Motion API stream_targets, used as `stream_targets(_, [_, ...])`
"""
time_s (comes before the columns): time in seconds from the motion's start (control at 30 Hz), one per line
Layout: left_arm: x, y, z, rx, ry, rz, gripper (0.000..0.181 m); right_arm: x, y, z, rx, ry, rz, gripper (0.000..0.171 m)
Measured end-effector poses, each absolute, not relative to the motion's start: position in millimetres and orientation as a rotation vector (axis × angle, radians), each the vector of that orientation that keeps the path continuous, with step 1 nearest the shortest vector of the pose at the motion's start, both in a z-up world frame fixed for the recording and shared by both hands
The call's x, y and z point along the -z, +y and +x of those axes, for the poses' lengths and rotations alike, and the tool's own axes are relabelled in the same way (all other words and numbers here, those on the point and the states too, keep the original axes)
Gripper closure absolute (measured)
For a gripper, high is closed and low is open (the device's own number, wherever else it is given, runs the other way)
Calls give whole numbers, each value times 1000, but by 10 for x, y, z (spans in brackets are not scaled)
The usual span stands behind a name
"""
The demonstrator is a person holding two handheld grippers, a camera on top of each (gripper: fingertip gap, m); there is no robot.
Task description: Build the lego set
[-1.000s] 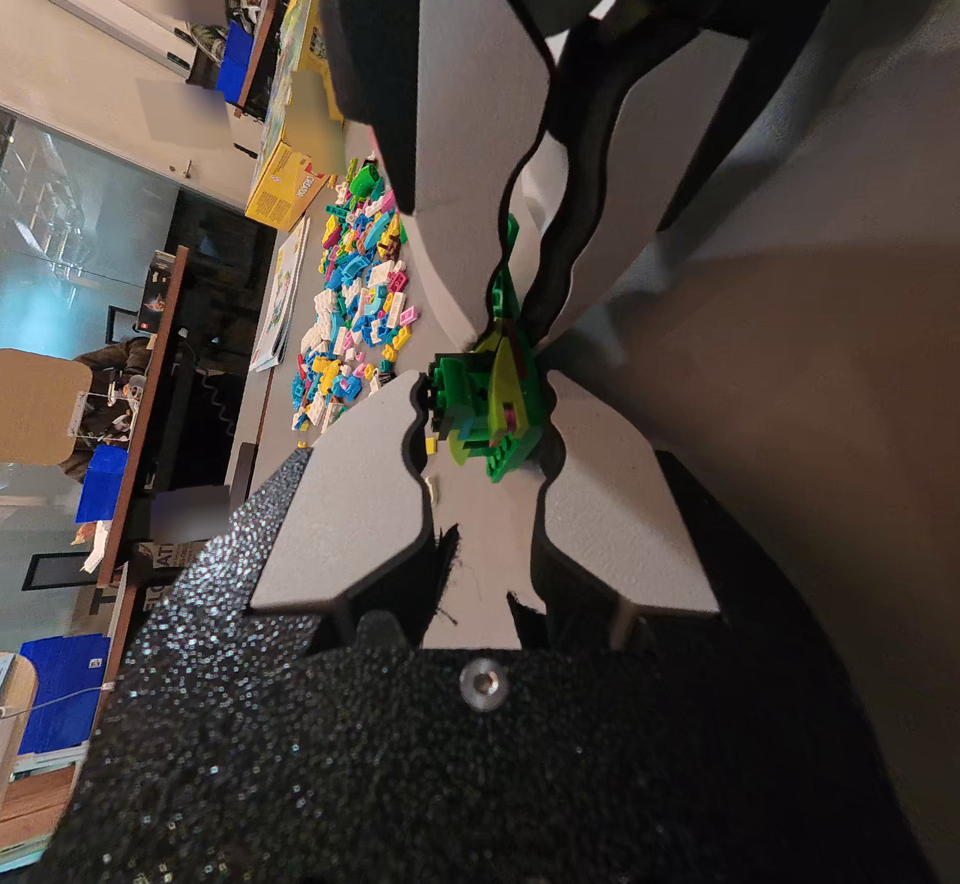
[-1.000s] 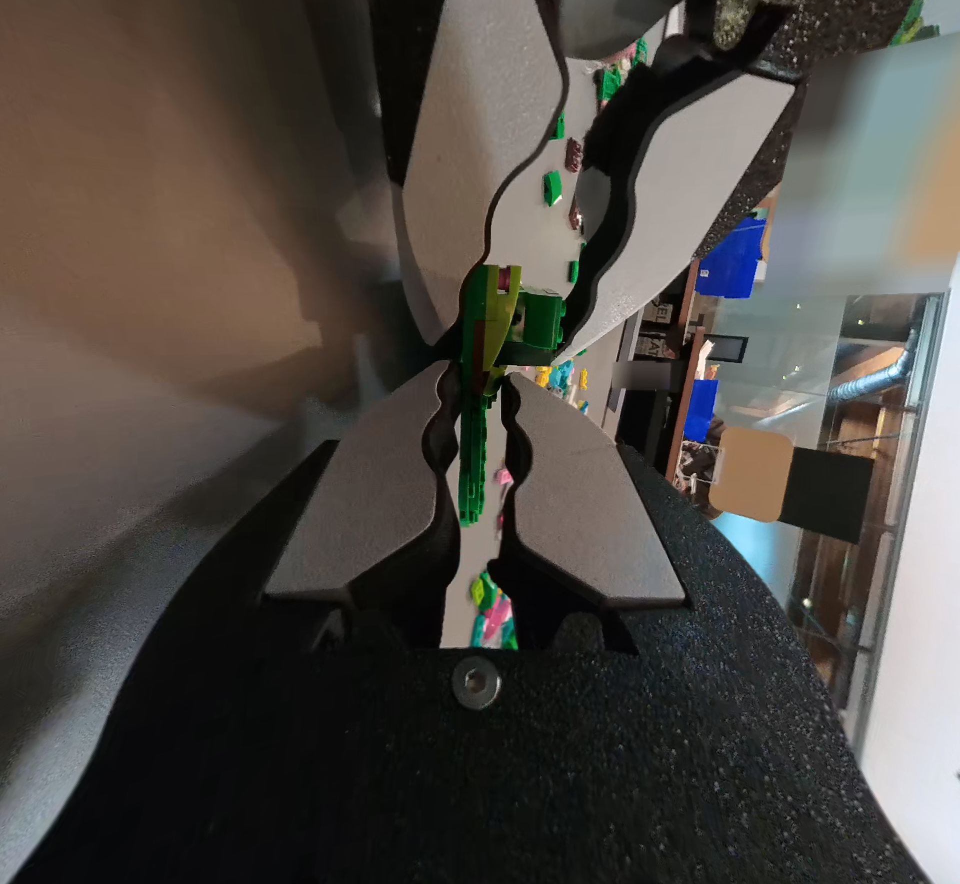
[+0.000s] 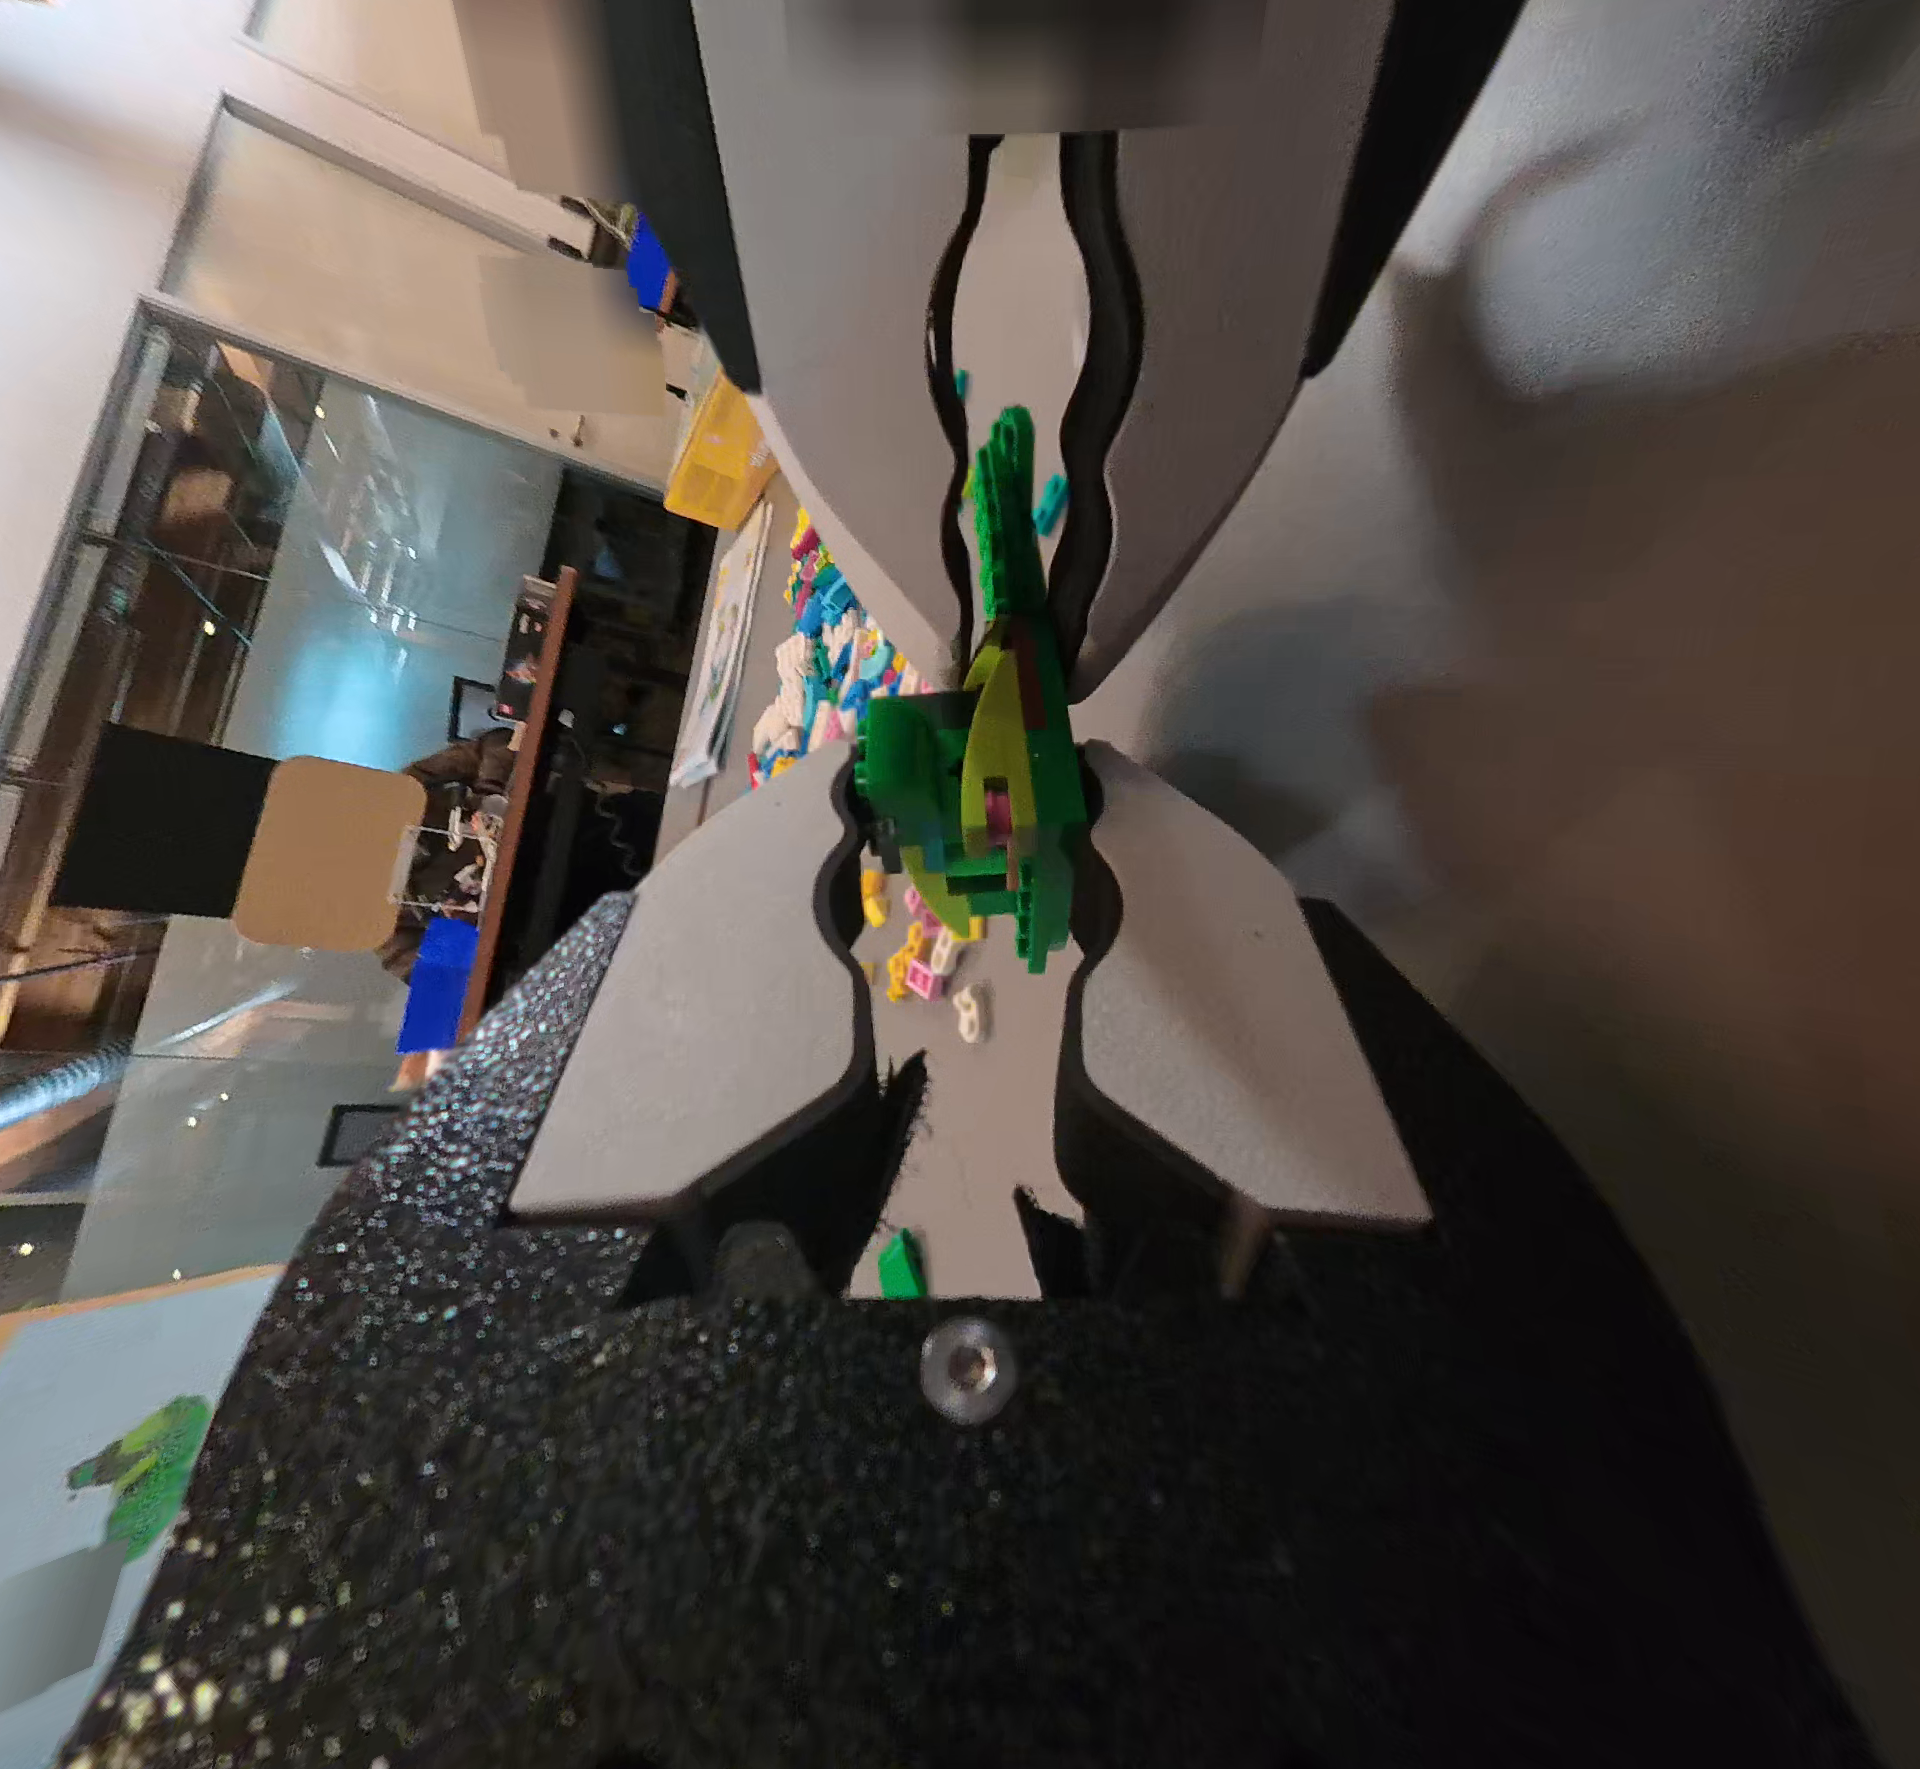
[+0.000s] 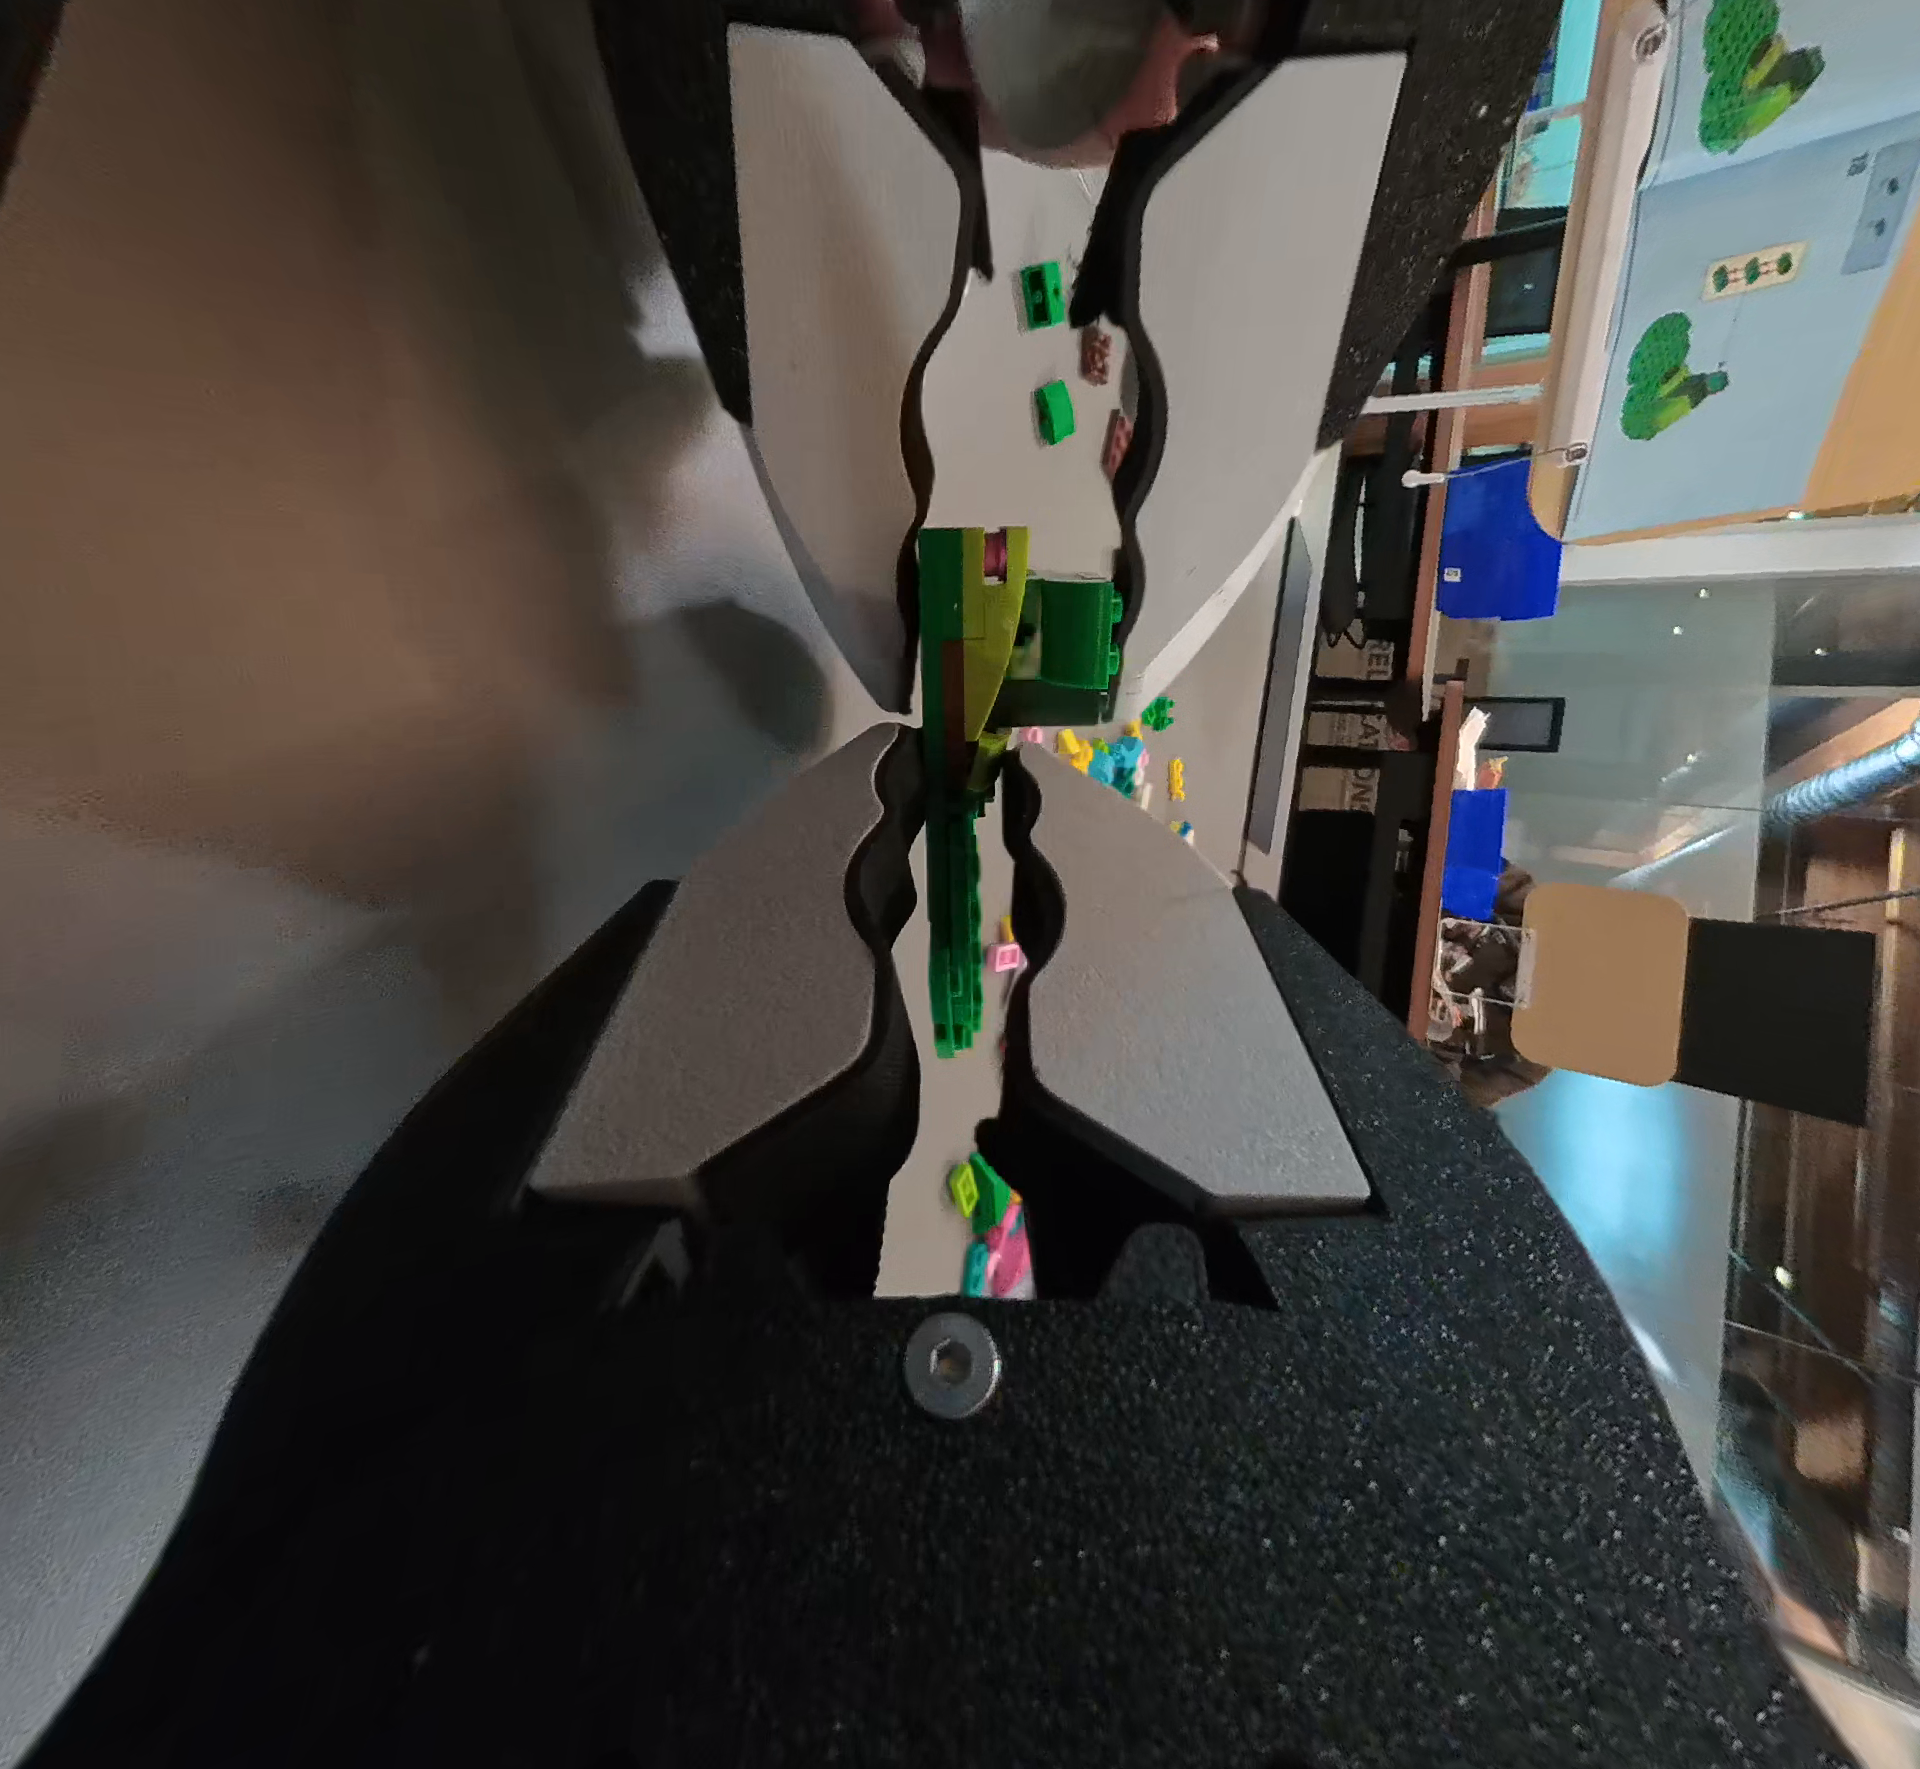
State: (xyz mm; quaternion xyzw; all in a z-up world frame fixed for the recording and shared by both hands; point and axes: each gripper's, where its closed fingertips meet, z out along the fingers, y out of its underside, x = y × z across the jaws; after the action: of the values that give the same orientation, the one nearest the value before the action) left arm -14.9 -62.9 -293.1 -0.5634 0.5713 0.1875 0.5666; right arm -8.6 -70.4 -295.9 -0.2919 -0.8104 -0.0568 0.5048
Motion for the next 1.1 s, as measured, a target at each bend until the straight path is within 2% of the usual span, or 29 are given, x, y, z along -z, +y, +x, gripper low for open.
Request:
stream_targets(0.53, [2802,-702,-85,-345,1293,-1239,147,2858,-768,-54,161,-2015,-676,157])
stream_targets(0.73, [2619,-750,-101,-355,1263,-1147,147,2682,-835,-94,54,-1920,-720,157])
stream_targets(1.1, [2444,-819,-91,-348,1250,-1086,147,2532,-894,-104,134,-1919,-675,157])
